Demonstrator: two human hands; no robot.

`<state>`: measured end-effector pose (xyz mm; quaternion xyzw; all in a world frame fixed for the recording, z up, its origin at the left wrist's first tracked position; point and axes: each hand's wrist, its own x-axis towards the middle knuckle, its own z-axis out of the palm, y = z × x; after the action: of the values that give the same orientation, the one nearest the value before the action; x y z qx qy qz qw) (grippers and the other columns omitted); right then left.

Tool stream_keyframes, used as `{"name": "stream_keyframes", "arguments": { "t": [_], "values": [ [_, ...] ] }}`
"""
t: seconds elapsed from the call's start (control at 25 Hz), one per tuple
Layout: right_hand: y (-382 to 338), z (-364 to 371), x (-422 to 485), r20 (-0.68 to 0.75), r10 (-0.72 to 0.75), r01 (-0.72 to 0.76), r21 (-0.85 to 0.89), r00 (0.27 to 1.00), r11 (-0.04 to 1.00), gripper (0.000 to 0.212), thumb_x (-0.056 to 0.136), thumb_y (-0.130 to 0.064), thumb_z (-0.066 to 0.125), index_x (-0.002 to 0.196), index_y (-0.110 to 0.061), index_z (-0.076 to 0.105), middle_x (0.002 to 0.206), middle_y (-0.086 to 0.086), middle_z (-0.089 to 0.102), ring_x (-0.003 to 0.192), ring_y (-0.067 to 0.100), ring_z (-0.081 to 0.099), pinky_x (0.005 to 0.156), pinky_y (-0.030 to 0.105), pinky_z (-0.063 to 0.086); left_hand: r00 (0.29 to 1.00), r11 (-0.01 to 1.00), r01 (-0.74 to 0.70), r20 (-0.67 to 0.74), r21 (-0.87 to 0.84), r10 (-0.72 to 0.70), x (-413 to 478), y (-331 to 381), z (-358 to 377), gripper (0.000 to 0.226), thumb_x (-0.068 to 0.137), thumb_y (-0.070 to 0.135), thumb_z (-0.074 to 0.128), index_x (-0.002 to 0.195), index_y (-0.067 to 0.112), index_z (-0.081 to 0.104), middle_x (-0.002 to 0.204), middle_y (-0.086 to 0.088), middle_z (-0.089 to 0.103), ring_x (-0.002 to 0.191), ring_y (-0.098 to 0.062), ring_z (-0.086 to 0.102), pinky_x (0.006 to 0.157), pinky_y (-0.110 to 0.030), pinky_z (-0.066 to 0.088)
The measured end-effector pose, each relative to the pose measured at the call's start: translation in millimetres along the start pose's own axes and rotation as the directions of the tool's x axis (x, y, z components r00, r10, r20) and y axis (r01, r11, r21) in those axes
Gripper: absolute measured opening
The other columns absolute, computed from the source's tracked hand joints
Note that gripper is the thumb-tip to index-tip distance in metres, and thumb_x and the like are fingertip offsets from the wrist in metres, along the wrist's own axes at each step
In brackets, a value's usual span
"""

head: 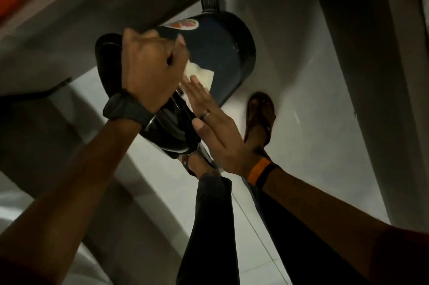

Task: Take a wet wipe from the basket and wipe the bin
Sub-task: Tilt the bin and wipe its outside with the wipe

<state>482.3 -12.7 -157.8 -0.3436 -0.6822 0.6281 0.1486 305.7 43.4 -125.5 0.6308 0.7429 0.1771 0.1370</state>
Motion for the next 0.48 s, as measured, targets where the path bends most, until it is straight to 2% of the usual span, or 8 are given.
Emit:
{"name": "stream_keyframes", "arguments": {
  "t": [0.04,0.08,0.16,0.24,0.28,0.32,0.4,0.48],
  "values": [
    [10,-3,1,0.020,-0.068,0.070,-0.110,0.997,0.991,0.057,0.107,-0.029,0.032,0.161,-0.016,0.021,0.172,0.001,0.018,0.161,0.022,0.013,0.131,0.048,0.011,0.996,0.994,0.085,-0.014,-0.063,-0.086,1,-4,-1,0.049,0.100,0.019,0.046,0.051,0.019,0.040,0.045,-0.003,0.041,0.054,-0.012,0.032,0.073,-0.036,0.035],
    [25,-14,10,-0.005,-0.074,0.072,-0.196,0.997,0.978,0.058,0.106,-0.028,0.035,0.160,-0.011,0.023,0.171,0.008,0.019,0.161,0.026,0.012,0.132,0.047,0.008,0.989,0.983,0.139,-0.032,-0.118,-0.143,0,-7,-1,0.052,0.099,0.017,0.047,0.050,0.020,0.033,0.043,0.003,0.031,0.051,-0.009,0.024,0.070,-0.033,0.031],
    [52,-44,36,-0.169,0.152,-0.181,-0.171,0.974,0.969,0.061,0.105,-0.032,0.038,0.160,-0.008,0.025,0.171,0.013,0.020,0.160,0.029,0.014,0.132,0.049,0.010,0.977,0.964,0.197,-0.044,-0.179,-0.207,-2,-9,2,0.057,0.099,0.015,0.049,0.047,0.022,0.024,0.043,0.010,0.023,0.044,-0.015,0.025,0.068,-0.026,0.027],
    [67,-83,61,-0.293,0.432,-0.448,0.013,0.853,0.894,0.064,0.104,-0.040,0.037,0.160,-0.013,0.027,0.170,0.009,0.024,0.159,0.026,0.019,0.130,0.051,0.017,0.972,0.954,0.210,-0.057,-0.215,-0.226,0,-12,4,0.056,0.098,0.016,0.049,0.047,0.020,0.027,0.043,0.013,0.026,0.040,-0.005,0.036,0.058,-0.018,0.027],
    [66,-92,65,-0.288,0.482,-0.494,0.035,0.827,0.869,0.065,0.103,-0.043,0.036,0.160,-0.014,0.028,0.170,0.007,0.026,0.159,0.024,0.020,0.130,0.051,0.018,0.971,0.950,0.213,-0.055,-0.227,-0.231,4,-12,4,0.055,0.098,0.016,0.049,0.047,0.017,0.030,0.042,0.013,0.026,0.039,-0.003,0.038,0.054,-0.015,0.024],
    [59,-92,61,-0.245,0.458,-0.471,0.007,0.855,0.882,0.064,0.104,-0.042,0.036,0.160,-0.013,0.026,0.170,0.008,0.024,0.159,0.024,0.019,0.130,0.051,0.018,0.969,0.947,0.225,-0.050,-0.228,-0.242,9,-11,4,0.054,0.098,0.016,0.049,0.047,0.016,0.031,0.042,0.012,0.025,0.039,-0.003,0.039,0.053,-0.019,0.021],
    [36,-69,40,-0.096,0.184,-0.194,-0.103,0.978,0.976,0.060,0.107,-0.033,0.036,0.161,-0.012,0.021,0.172,0.008,0.018,0.161,0.022,0.010,0.131,0.049,0.012,0.965,0.948,0.240,-0.053,-0.208,-0.256,17,-10,3,0.055,0.097,0.015,0.050,0.047,0.014,0.030,0.041,0.010,0.024,0.039,-0.006,0.038,0.058,-0.024,0.019],
    [22,-47,16,0.111,-0.091,0.111,-0.194,0.990,0.975,0.056,0.109,-0.031,0.032,0.161,-0.014,0.022,0.172,0.006,0.016,0.161,0.016,0.005,0.132,0.042,0.007,0.972,0.961,0.221,-0.048,-0.165,-0.231,22,-7,3,0.056,0.097,0.015,0.052,0.046,0.017,0.029,0.042,0.011,0.024,0.039,-0.011,0.031,0.062,-0.028,0.024]
  ]
}}
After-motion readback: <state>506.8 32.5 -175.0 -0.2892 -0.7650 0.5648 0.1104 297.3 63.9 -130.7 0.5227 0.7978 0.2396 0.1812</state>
